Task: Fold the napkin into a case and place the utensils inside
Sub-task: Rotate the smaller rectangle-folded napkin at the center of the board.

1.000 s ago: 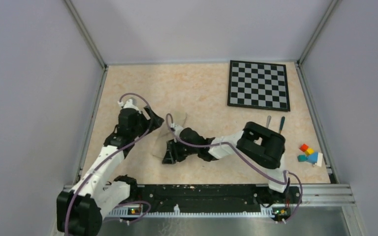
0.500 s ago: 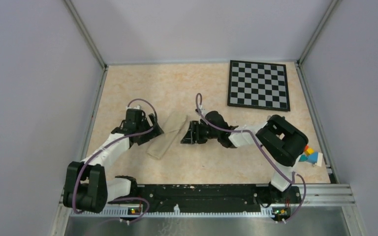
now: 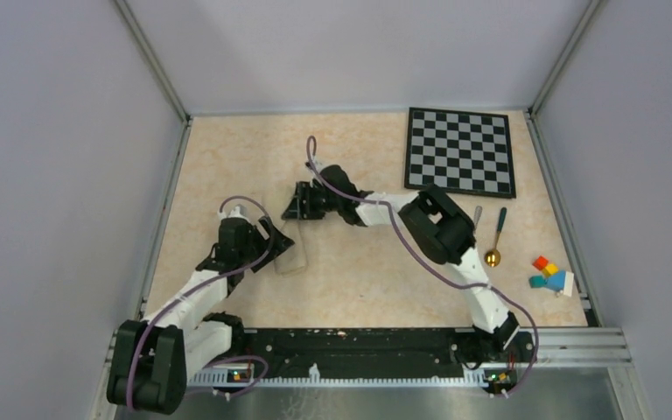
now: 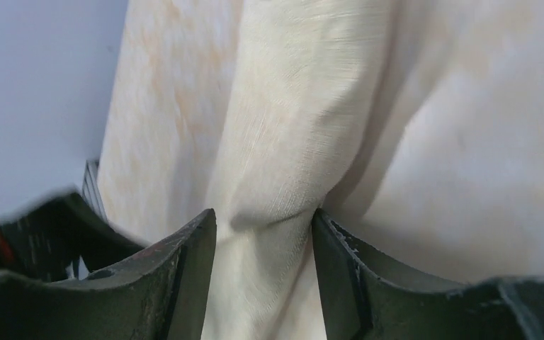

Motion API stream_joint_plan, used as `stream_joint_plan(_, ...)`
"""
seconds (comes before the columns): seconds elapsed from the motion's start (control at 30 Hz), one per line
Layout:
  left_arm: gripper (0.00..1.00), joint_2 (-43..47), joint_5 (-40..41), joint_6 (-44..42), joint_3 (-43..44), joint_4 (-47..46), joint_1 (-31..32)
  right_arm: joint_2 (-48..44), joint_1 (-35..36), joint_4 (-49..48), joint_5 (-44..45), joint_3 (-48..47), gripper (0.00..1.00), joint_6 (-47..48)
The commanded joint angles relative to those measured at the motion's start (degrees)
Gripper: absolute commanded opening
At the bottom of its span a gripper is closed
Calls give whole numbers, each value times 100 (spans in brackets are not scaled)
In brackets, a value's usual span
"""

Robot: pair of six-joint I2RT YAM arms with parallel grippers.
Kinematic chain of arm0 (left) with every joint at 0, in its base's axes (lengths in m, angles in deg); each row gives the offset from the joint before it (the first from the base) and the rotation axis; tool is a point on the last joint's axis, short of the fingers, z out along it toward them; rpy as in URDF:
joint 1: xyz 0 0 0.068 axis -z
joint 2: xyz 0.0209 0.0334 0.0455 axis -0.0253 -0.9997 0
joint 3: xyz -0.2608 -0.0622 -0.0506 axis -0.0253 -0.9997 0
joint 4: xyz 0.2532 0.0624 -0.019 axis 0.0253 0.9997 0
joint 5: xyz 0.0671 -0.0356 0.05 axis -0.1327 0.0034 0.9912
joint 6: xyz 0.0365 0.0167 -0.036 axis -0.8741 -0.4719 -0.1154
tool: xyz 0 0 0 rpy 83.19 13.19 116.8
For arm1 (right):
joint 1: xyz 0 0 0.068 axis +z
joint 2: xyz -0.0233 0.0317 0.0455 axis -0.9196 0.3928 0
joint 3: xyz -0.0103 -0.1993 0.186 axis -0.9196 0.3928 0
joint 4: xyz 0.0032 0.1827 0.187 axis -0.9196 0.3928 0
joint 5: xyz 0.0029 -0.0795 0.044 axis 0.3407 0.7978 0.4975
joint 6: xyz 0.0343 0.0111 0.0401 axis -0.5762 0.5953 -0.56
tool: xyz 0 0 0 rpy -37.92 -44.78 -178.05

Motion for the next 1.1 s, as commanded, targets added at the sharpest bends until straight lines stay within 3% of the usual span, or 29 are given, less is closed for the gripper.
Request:
stream_joint_plan(0.0, 85, 708, -151, 611, -625, -410, -3, 1086, 34, 615, -437, -2019, 52, 37)
stream_joint_plan(0.1, 86, 862, -410, 636, -658, -516, -3, 1169, 73, 1269, -538, -2730, 55, 176)
stream_joint_plan(0.17, 87, 922, -238, 494, -306, 130, -5, 709, -7, 1980, -368, -2685, 59, 536)
stream_joint_plan(0.3, 88, 1495, 253, 76, 373, 1159, -3, -914, -266, 3925, 741, -1918, 63, 2010)
stream_joint_plan(0.4, 90, 2003, 114, -346, 589, 1176, -3, -2348, -547, 5176, 2156, -785, 67, 3031)
stream_joint_plan(0.47, 96, 2177, -335, -628, 727, 1048, 2, -3095, -1022, 5686, 2570, -115, 67, 3125)
stream_joint_plan(0.6, 96, 1991, -1156, -978, 1119, 941, 6, -4222, -2704, 6023, 2562, 1153, 68, 2876)
stream_joint_plan(0.77, 96, 1564, -2019, -1419, 1700, 1268, 6, -4205, -4260, 5947, 2514, 1705, 68, 2313)
stream_joint_plan(1.07, 96, 1657, -2469, -1685, 2109, 1579, 6, -3169, -4576, 5873, 2730, 1511, 61, 2371)
